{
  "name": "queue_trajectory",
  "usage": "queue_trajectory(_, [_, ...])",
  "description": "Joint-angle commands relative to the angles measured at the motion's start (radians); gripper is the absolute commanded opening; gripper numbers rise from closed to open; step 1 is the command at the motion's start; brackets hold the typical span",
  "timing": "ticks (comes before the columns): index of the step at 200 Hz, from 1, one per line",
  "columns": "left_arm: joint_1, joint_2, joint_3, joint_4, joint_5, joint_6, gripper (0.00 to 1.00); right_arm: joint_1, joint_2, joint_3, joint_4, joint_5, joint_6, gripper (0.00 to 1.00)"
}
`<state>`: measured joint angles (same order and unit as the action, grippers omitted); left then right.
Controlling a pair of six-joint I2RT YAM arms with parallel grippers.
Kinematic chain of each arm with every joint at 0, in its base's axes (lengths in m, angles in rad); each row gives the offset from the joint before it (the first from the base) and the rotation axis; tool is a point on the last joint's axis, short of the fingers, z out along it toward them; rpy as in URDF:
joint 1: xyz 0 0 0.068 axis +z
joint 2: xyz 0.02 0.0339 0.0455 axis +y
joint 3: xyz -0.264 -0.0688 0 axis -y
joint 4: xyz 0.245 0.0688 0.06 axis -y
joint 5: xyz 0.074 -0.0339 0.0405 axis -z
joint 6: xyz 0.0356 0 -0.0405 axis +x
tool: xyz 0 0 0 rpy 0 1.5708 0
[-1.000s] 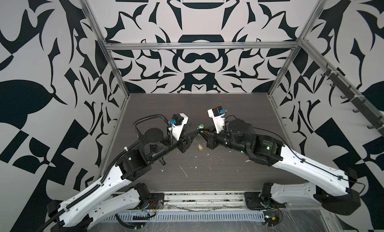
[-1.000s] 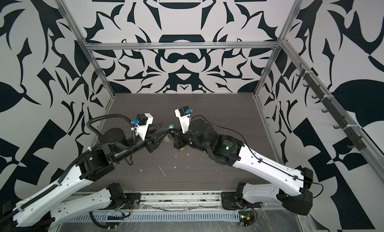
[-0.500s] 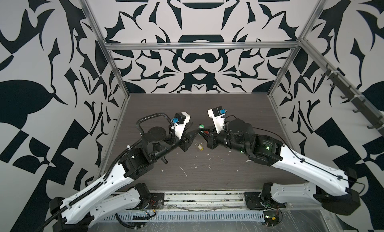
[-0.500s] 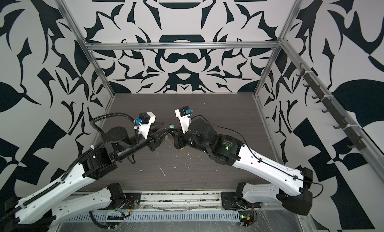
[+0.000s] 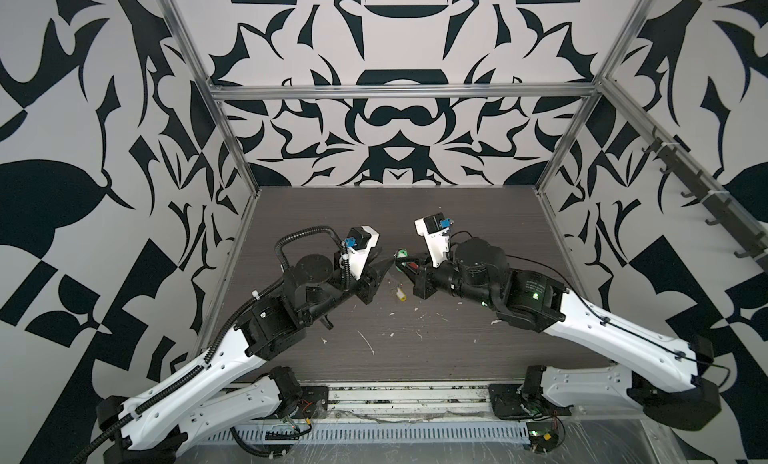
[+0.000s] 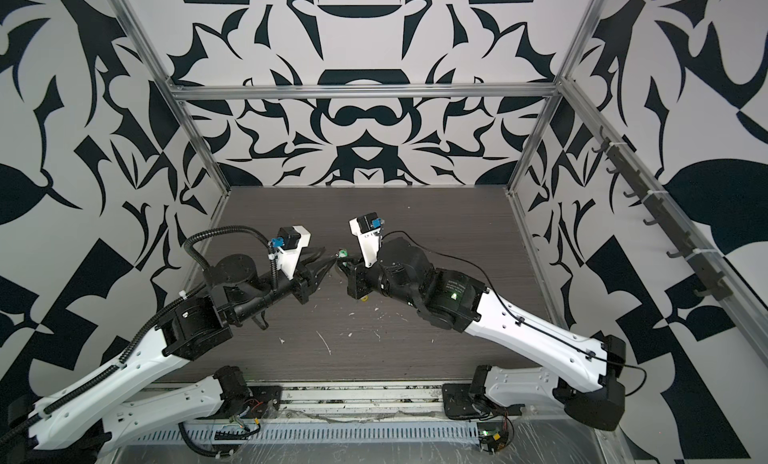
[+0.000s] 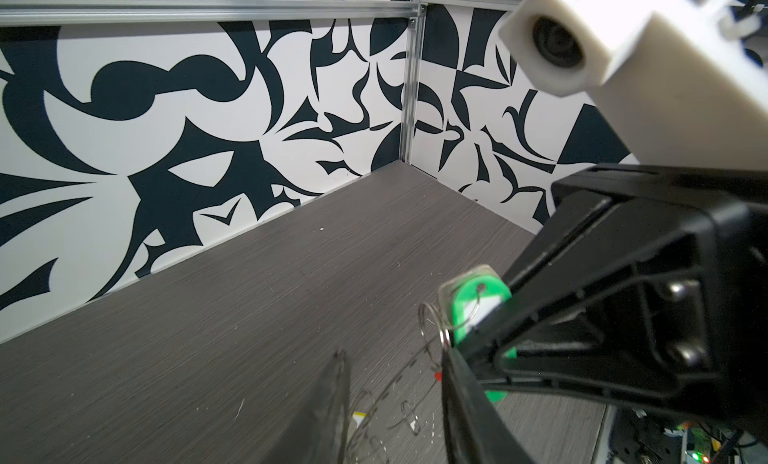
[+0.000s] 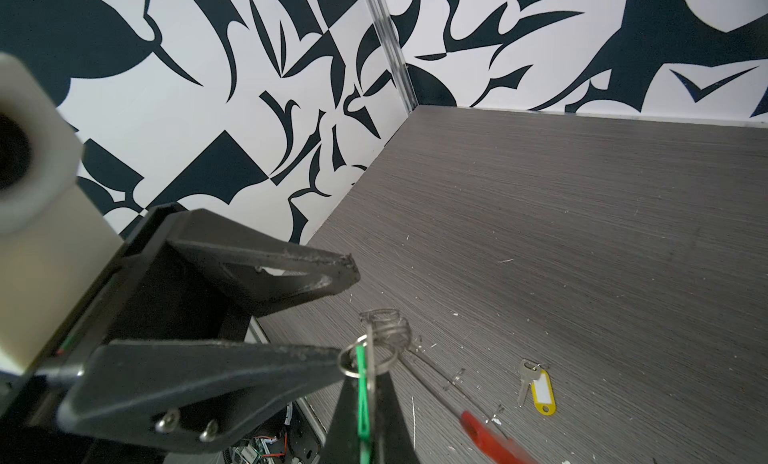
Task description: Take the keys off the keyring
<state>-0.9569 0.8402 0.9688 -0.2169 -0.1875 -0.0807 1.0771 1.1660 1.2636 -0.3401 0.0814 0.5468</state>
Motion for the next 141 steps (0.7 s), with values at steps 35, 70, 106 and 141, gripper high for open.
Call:
queue_trajectory(35, [0.000, 0.009, 0.049, -0.034, 0.022, 0.007, 0.42, 0.007, -0.036, 0.014, 0.034, -0.018, -0.001, 0.00])
queue_trajectory(70, [0.000, 0.006, 0.061, -0.078, 0.022, 0.007, 0.42, 0.007, -0.043, 0.060, -0.040, -0.034, -0.019, 0.00])
queue_trajectory(106, [0.000, -0.028, 0.050, -0.086, 0.023, -0.012, 0.44, 0.007, -0.035, 0.123, -0.141, -0.048, -0.036, 0.00])
queue_trajectory(141, [0.000, -0.023, 0.045, -0.100, 0.079, -0.034, 0.48, 0.006, -0.007, 0.189, -0.249, -0.075, -0.034, 0.00])
